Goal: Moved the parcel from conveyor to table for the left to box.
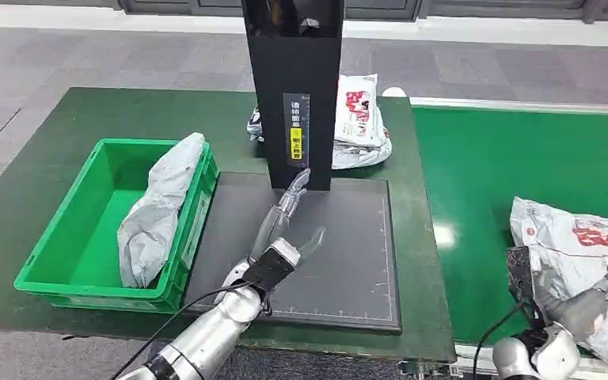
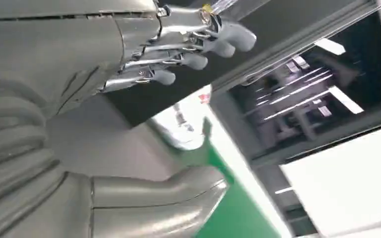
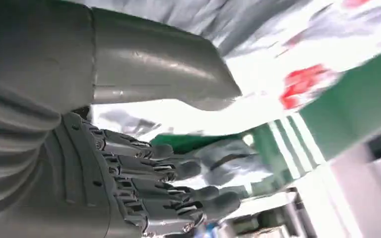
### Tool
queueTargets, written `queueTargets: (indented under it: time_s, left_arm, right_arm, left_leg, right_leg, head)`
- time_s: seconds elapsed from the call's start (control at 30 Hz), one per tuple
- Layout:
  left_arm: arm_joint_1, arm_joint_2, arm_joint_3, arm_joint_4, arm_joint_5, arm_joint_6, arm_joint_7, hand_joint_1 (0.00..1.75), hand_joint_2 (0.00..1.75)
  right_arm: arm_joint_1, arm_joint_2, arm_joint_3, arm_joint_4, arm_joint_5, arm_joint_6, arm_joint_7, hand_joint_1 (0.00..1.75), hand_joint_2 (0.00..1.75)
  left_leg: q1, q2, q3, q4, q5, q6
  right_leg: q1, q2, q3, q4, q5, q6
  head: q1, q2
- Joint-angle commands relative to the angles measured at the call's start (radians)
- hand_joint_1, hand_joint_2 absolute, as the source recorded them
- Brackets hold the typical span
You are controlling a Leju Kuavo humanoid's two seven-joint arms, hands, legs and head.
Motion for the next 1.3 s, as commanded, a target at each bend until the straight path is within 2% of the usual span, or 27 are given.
queueTargets:
  time_s: [0.03,0.2,0.3,0.53,0.6,0.67,0.87,0.93,0.97,1.03,1.3]
  left_arm:
    - [-0.037,-0.001,0.06,0.256,0.004,0.033,0.025,0.0,1.75]
    - [-0.012,0.016,0.088,0.242,0.003,0.023,0.031,0.0,1.75]
    - [0.006,0.034,0.073,0.213,-0.044,0.032,0.048,0.0,1.75]
    - [0.005,0.035,0.075,0.211,-0.044,0.031,0.048,0.0,1.75]
    - [0.006,0.037,0.076,0.207,-0.053,0.027,0.055,0.0,1.75]
    - [0.004,0.044,0.082,0.211,-0.057,0.015,0.058,0.0,1.75]
    - [0.003,0.045,0.083,0.213,-0.057,0.014,0.058,0.0,1.75]
    - [0.0,0.046,0.086,0.219,-0.058,0.008,0.056,0.0,1.75]
    - [-0.011,0.038,0.103,0.248,-0.098,-0.006,0.044,0.0,1.75]
    - [-0.01,0.039,0.103,0.248,-0.098,-0.007,0.044,0.0,1.75]
    - [0.001,0.044,0.13,0.231,-0.077,-0.007,0.041,0.0,1.75]
  right_arm:
    - [-0.085,-0.098,-0.129,0.225,0.09,0.118,0.055,0.0,1.75]
    - [-0.157,-0.154,-0.113,0.364,0.102,0.228,0.066,0.0,1.75]
    - [-0.228,-0.179,-0.1,0.466,0.073,0.375,0.011,0.0,1.75]
    - [-0.235,-0.18,-0.099,0.469,0.073,0.38,0.011,0.0,1.75]
    - [-0.255,-0.194,-0.082,0.501,0.066,0.445,-0.024,0.0,1.75]
    - [-0.302,-0.224,-0.06,0.559,0.026,0.579,-0.129,0.0,1.75]
    - [-0.308,-0.229,-0.052,0.566,0.026,0.595,-0.145,0.0,1.75]
    - [-0.324,-0.241,-0.045,0.586,0.011,0.635,-0.179,0.0,1.75]
    - [-0.431,-0.222,0.102,0.662,-0.105,0.763,-0.345,1.75,1.75]
    - [-0.434,-0.219,0.103,0.663,-0.106,0.764,-0.343,1.75,1.75]
    - [-0.456,-0.202,0.142,0.67,-0.14,0.725,-0.311,1.75,1.75]
  left_leg:
    - [0.0,0.0,0.002,-0.002,0.001,0.0]
    - [0.0,0.001,0.001,-0.001,0.001,0.001]
    - [0.0,0.003,0.001,-0.003,0.002,0.001]
    - [0.0,0.001,-0.001,-0.001,0.001,0.001]
    - [0.001,0.001,0.001,-0.002,0.001,0.001]
    - [0.0,0.002,0.0,-0.001,0.001,0.001]
    - [0.0,0.002,-0.001,-0.001,0.001,0.001]
    - [0.0,0.002,0.0,-0.001,0.001,0.001]
    - [0.0,0.003,-0.001,-0.001,0.002,0.002]
    - [0.001,0.007,-0.001,0.0,0.001,0.002]
    - [0.001,0.002,-0.001,-0.001,0.002,0.002]
  right_leg:
    - [0.0,0.002,0.002,-0.002,0.001,0.0]
    - [0.0,0.002,0.001,-0.001,0.001,0.0]
    - [0.0,0.005,0.001,-0.004,0.003,0.0]
    - [0.0,0.001,0.0,-0.001,0.001,0.0]
    - [0.0,0.003,0.001,-0.003,0.002,-0.001]
    - [0.0,0.003,0.0,-0.002,0.002,0.0]
    - [0.0,0.002,0.0,-0.001,0.001,0.0]
    - [0.0,0.003,0.0,-0.002,0.002,0.0]
    - [0.0,0.005,-0.001,-0.001,0.003,0.0]
    - [0.001,0.007,-0.002,-0.001,0.003,0.001]
    - [0.001,0.003,0.0,-0.001,0.002,0.001]
  head:
    - [0.0,0.0]
    - [0.0,0.0]
    - [0.0,0.0]
    - [0.0,0.0]
    - [0.0,0.0]
    - [0.0,0.0]
    - [0.0,0.0]
    - [0.0,0.0]
    - [0.0,0.0]
    - [0.0,0.0]
    - [0.0,0.0]
